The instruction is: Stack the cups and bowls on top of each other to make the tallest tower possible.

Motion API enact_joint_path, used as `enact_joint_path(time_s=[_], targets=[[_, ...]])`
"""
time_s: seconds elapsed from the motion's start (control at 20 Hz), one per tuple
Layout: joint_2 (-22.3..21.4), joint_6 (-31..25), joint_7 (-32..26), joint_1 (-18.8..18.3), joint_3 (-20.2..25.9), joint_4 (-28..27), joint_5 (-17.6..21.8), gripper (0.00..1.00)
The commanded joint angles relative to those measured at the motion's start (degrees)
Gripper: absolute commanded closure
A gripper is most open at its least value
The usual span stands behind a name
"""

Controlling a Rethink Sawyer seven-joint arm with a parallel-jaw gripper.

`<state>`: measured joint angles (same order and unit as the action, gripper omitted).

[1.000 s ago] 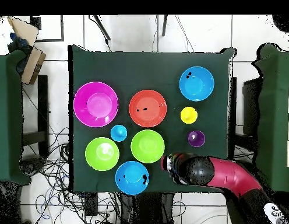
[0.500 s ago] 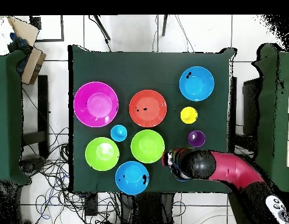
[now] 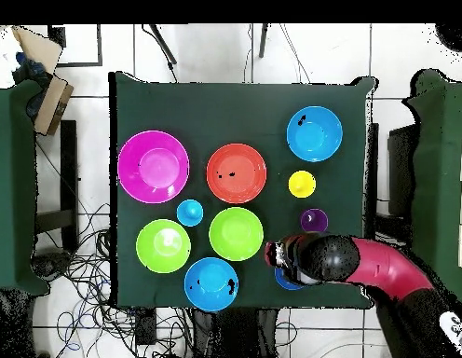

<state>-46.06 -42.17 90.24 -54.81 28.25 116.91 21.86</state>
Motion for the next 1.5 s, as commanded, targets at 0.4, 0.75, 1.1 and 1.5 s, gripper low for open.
enact_joint_path(time_s=[0.4, 0.75, 1.1, 1.5], targets=[[3.2, -8.5, -13.4, -3.0, 6.8, -4.8, 4.9, 0.0], [4.3, -9.3, -13.6, -4.1, 8.0, -5.8, 6.1, 0.0], [5.8, -9.4, -14.2, -4.8, 8.7, -6.6, 7.6, 0.0], [9.8, -9.9, -15.1, -5.7, 9.5, -9.0, 9.3, 0.0]])
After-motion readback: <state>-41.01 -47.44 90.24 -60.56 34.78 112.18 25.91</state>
